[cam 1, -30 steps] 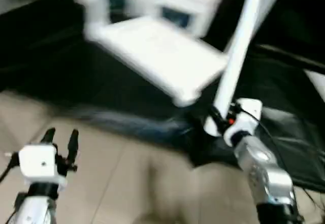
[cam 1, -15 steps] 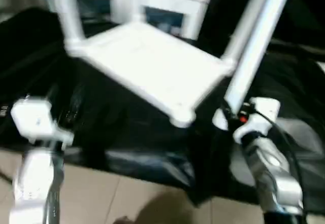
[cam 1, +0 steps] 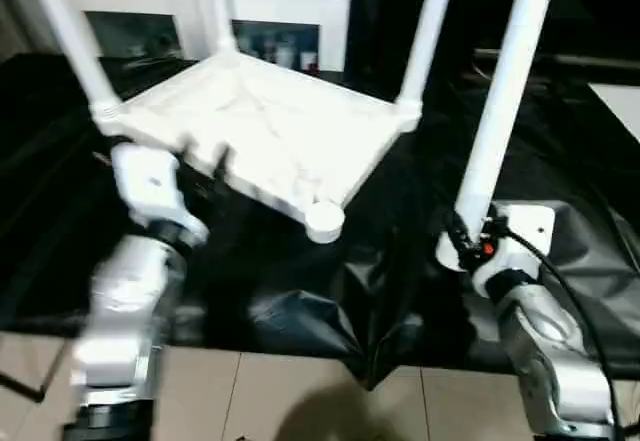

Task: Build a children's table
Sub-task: Move to table

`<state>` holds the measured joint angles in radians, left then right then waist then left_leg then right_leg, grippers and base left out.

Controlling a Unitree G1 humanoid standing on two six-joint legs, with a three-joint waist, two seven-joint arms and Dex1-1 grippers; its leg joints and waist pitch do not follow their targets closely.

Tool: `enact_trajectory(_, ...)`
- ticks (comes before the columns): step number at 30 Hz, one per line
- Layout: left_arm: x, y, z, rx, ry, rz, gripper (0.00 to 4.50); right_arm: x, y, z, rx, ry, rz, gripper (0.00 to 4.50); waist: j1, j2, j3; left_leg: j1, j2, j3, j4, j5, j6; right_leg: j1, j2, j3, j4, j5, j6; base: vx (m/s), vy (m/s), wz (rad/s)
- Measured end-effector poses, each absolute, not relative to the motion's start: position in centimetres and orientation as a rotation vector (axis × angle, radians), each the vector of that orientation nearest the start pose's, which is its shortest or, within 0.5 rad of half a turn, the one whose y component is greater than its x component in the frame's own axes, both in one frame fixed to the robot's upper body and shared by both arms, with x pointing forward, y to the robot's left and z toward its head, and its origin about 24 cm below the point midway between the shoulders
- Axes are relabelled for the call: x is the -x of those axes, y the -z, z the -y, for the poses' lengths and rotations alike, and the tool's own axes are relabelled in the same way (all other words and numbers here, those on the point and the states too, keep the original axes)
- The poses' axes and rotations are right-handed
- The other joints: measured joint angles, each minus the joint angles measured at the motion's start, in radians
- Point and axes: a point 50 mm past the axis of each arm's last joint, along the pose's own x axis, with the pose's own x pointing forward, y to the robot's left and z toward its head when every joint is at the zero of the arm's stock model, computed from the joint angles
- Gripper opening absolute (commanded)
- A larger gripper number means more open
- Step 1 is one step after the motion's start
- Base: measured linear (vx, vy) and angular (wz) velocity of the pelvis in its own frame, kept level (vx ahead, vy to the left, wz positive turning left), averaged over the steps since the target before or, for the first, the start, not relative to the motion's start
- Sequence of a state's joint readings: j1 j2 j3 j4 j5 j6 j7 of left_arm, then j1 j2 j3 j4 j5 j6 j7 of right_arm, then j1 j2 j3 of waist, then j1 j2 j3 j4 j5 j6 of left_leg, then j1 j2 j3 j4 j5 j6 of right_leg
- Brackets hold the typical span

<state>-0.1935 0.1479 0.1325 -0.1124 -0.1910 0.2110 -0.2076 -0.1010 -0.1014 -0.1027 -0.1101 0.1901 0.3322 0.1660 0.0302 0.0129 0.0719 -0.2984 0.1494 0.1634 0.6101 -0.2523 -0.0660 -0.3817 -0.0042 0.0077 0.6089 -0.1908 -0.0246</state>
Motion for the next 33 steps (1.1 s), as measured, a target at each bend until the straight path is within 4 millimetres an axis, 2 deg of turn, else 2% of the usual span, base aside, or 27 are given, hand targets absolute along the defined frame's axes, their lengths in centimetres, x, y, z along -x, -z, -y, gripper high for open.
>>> enact_trajectory(1, -28.6, -10.3, -18.4, 0.047, 0.142, 0.101, 2.57, -27.1, -6.5, 16.9, -0.104, -0.145, -0.111, 1.86, 0.0, 0.002, 0.003, 0.018, 0.003, 0.009, -0.005, -0.008, -0.002, 0.001, 0.002, 0.003, 0.0, -0.007, -0.002, 0.038, -0.001, -0.44)
enact_trajectory(2, -28.6, -10.1, -18.8, 0.05, 0.124, 0.094, 2.57, -27.1, -6.5, 16.6, -0.102, -0.163, -0.114, 1.86, -0.001, 0.002, 0.004, 0.038, 0.005, 0.017, -0.01, -0.017, -0.006, 0.009, 0.001, 0.003, 0.0, -0.011, -0.005, 0.069, 0.0, -0.56)
enact_trajectory(3, -28.6, -10.0, -19.3, 0.052, 0.105, 0.09, 2.57, -27.2, -6.6, 16.2, -0.099, -0.185, -0.114, 1.86, -0.003, 0.005, 0.005, 0.061, 0.007, 0.02, -0.014, -0.03, -0.01, 0.018, -0.004, -0.006, 0.002, -0.02, -0.012, 0.069, 0.0, -0.56)
enact_trajectory(4, -28.7, -10.0, -19.7, 0.047, 0.092, 0.088, 2.57, -27.2, -6.6, 16.0, -0.097, -0.193, -0.113, 1.86, -0.008, 0.005, 0.004, 0.066, 0.005, 0.012, -0.015, -0.036, -0.012, 0.031, -0.016, -0.027, 0.003, -0.022, -0.013, 0.109, 0.011, -0.58)
enact_trajectory(5, -28.9, -10.1, -20.0, 0.03, 0.087, 0.086, 2.57, -27.2, -6.7, 16.0, -0.095, -0.196, -0.112, 1.86, -0.009, 0.004, 0.004, 0.066, 0.004, 0.001, -0.014, -0.04, -0.011, 0.038, -0.018, -0.042, 0.0, -0.025, -0.012, 0.126, 0.003, -0.29)
enact_trajectory(7, -29.2, -10.1, -19.8, 0.019, 0.112, 0.089, 2.57, -27.3, -6.7, 16.4, -0.07, -0.189, -0.115, 1.86, -0.014, 0.003, 0.001, 0.055, -0.01, -0.028, 0.004, -0.057, 0.028, 0.043, -0.012, -0.045, -0.008, -0.029, -0.014, 0.134, 0.0, -0.18)
enact_trajectory(8, -29.4, -10.2, -19.4, 0.014, 0.132, 0.091, 2.57, -27.3, -6.8, 16.8, -0.058, -0.181, -0.12, 1.86, -0.013, 0.005, 0.0, 0.029, -0.017, -0.044, 0.036, -0.063, 0.047, 0.044, -0.008, -0.043, -0.009, -0.032, -0.014, 0.131, 0.014, 0.03)
enact_trajectory(9, -29.4, -10.2, -19.4, 0.008, 0.145, 0.091, 2.57, -27.4, -6.9, 17.1, -0.047, -0.187, -0.127, 1.86, -0.004, 0.009, -0.001, -0.001, -0.022, -0.057, 0.065, -0.063, 0.052, 0.052, 0.001, -0.037, -0.012, -0.038, -0.013, 0.131, 0.014, 0.03)
enact_trajectory(10, -29.4, -10.3, -19.6, -0.004, 0.148, 0.091, 2.57, -27.5, -7.1, 16.9, -0.044, -0.207, -0.124, 1.86, 0.003, 0.018, -0.003, -0.021, -0.022, -0.064, 0.059, -0.06, 0.056, 0.061, 0.011, -0.039, -0.016, -0.043, -0.012, 0.124, 0.047, 0.06)
enact_trajectory(11, -29.5, -10.6, -20.0, -0.015, 0.148, 0.097, 2.57, -27.8, -7.4, 16.6, -0.044, -0.235, -0.117, 1.86, 0.007, 0.03, -0.003, -0.036, -0.018, -0.07, 0.044, -0.038, 0.047, 0.071, 0.021, -0.049, -0.015, -0.049, -0.015, 0.173, 0.071, -0.09)
enact_trajectory(12, -29.5, -11.0, -20.7, 0.003, 0.153, 0.1, 2.57, -28.2, -8.0, 15.8, -0.07, -0.31, -0.109, 1.86, 0.005, 0.032, -0.004, -0.028, -0.013, -0.077, 0.044, -0.028, 0.037, 0.08, 0.018, -0.059, -0.011, -0.063, -0.014, 0.173, 0.071, -0.09)
enact_trajectory(13, -29.6, -11.5, -21.3, 0.016, 0.161, 0.109, 2.57, -28.6, -8.8, 14.6, -0.088, -0.396, -0.092, 1.86, -0.002, 0.031, -0.005, -0.025, -0.02, -0.082, 0.041, -0.033, 0.043, 0.066, 0.006, -0.069, 0.015, -0.081, -0.027, 0.209, 0.061, -0.06)
enact_trajectory(14, -29.8, -12.3, -21.6, 0.029, 0.171, 0.128, 2.57, -28.8, -9.6, 13.7, -0.097, -0.464, -0.069, 1.86, -0.003, 0.022, -0.011, -0.025, -0.027, -0.082, 0.041, -0.037, 0.049, 0.039, -0.009, -0.073, 0.071, -0.089, -0.037, 0.174, 0.049, 0.11)
enact_trajectory(15, -30.1, -13.1, -21.2, 0.043, 0.207, 0.152, 2.57, -28.8, -10.5, 13.2, -0.12, -0.526, -0.042, 1.86, 0.0, 0.023, -0.017, -0.029, -0.034, -0.084, 0.047, -0.038, 0.051, 0.008, -0.027, -0.068, 0.116, -0.075, -0.016, 0.174, 0.049, 0.11)
enact_trajectory(16, -30.3, -13.8, -20.7, 0.065, 0.256, 0.17, 2.57, -28.8, -11.0, 12.9, -0.15, -0.581, -0.033, 1.86, 0.004, 0.015, -0.022, -0.032, -0.045, -0.085, 0.053, -0.041, 0.05, -0.015, -0.047, -0.053, 0.103, -0.049, 0.018, 0.062, 0.074, 0.05)
enact_trajectory(17, -30.4, -14.4, -20.3, 0.083, 0.298, 0.186, 2.73, -28.8, -11.5, 12.6, -0.167, -0.628, -0.025, 1.86, 0.004, 0.002, -0.029, -0.036, -0.063, -0.086, 0.058, -0.046, 0.047, -0.041, -0.074, -0.032, 0.072, -0.021, 0.044, 0.0, 0.0, 0.0)
enact_trajectory(18, -30.7, -14.9, -19.5, 0.147, 0.377, 0.18, 2.73, -28.7, -11.9, 12.5, -0.204, -0.691, -0.027, 1.86, 0.003, -0.02, -0.03, -0.039, -0.089, -0.086, 0.067, -0.047, 0.045, -0.053, -0.095, -0.009, 0.036, -0.007, 0.069, -0.055, 0.073, 0.02)
enact_trajectory(19, -31.1, -15.5, -18.1, 0.214, 0.49, 0.164, 2.83, -28.5, -12.2, 12.8, -0.224, -0.756, -0.033, 1.86, 0.0, -0.027, -0.028, -0.05, -0.097, -0.082, 0.073, -0.049, 0.046, -0.065, -0.107, 0.013, 0.053, -0.003, 0.078, -0.049, 0.031, 0.28)
enact_trajectory(20, -31.2, -15.8, -16.7, 0.242, 0.579, 0.144, 2.93, -28.4, -12.4, 13.2, -0.233, -0.775, -0.036, 1.86, 0.002, -0.027, -0.028, -0.057, -0.088, -0.073, 0.071, -0.049, 0.047, -0.063, -0.103, 0.015, 0.05, -0.004, 0.077, -0.062, 0.001, 0.29)
enact_trajectory(21, -31.3, -16.0, -15.3, 0.285, 0.684, 0.114, 3.03, -28.4, -12.7, 13.5, -0.245, -0.808, -0.041, 1.86, 0.005, -0.026, -0.028, -0.06, -0.077, -0.073, 0.061, -0.05, 0.047, -0.062, -0.094, 0.01, 0.038, 0.003, 0.071, -0.019, -0.022, 0.27)
enact_trajectory(24, -31.5, -16.6, -13.5, 0.42, 0.835, 0.053, 3.29, -28.5, -13.9, 12.8, -0.277, -0.917, -0.034, 1.86, 0.008, -0.025, -0.028, -0.065, -0.052, -0.067, 0.059, -0.039, 0.027, -0.057, -0.077, -0.006, 0.017, 0.017, 0.033, -0.06, -0.04, 0.02)
enact_trajectory(26, -31.9, -17.2, -12.4, 0.506, 0.919, 0.033, 3.35, -28.4, -14.4, 12.5, -0.287, -0.966, -0.033, 1.86, 0.008, -0.026, -0.027, -0.06, -0.04, -0.061, 0.059, -0.034, 0.028, -0.052, -0.077, -0.016, 0.014, 0.019, 0.019, -0.063, -0.047, 0.1)
enact_trajectory(28, -31.9, -18.4, -11.2, 0.567, 1.026, 0.035, 3.61, -28.5, -14.9, 12.4, -0.286, -1.001, -0.029, 1.86, 0.01, -0.024, -0.024, -0.054, -0.021, -0.041, 0.058, -0.023, 0.024, -0.044, -0.078, -0.021, 0.014, 0.022, 0.013, -0.081, -0.061, 0.13)
enact_trajectory(30, -32.0, -19.2, -10.3, 0.591, 1.108, 0.034, 3.77, -28.5, -15.1, 12.6, -0.286, -1.017, -0.043, 1.86, 0.01, -0.018, -0.019, -0.042, -0.008, -0.024, 0.055, -0.018, 0.014, -0.032, -0.078, -0.023, 0.013, 0.018, 0.021, -0.086, -0.043, 0.13)
enact_trajectory(32, -32.1, -19.8, -9.9, 0.584, 1.162, 0.039, 3.82, -28.4, -15.0, 12.8, -0.279, -1.036, -0.066, 1.86, 0.008, -0.015, -0.016, -0.039, -0.004, -0.018, 0.05, -0.015, 0.012, -0.027, -0.078, -0.023, 0.007, 0.016, 0.024, -0.082, -0.025, 0.06)
enact_trajectory(33, -32.0, -20.0, -9.5, 0.587, 1.206, 0.035, 4.05, -28.2, -14.8, 12.8, -0.266, -1.055, -0.091, 1.86, 0.007, -0.014, -0.016, -0.038, -0.004, -0.018, 0.043, -0.014, 0.011, -0.026, -0.078, -0.024, 0.001, 0.015, 0.024, -0.079, -0.02, 0.03)
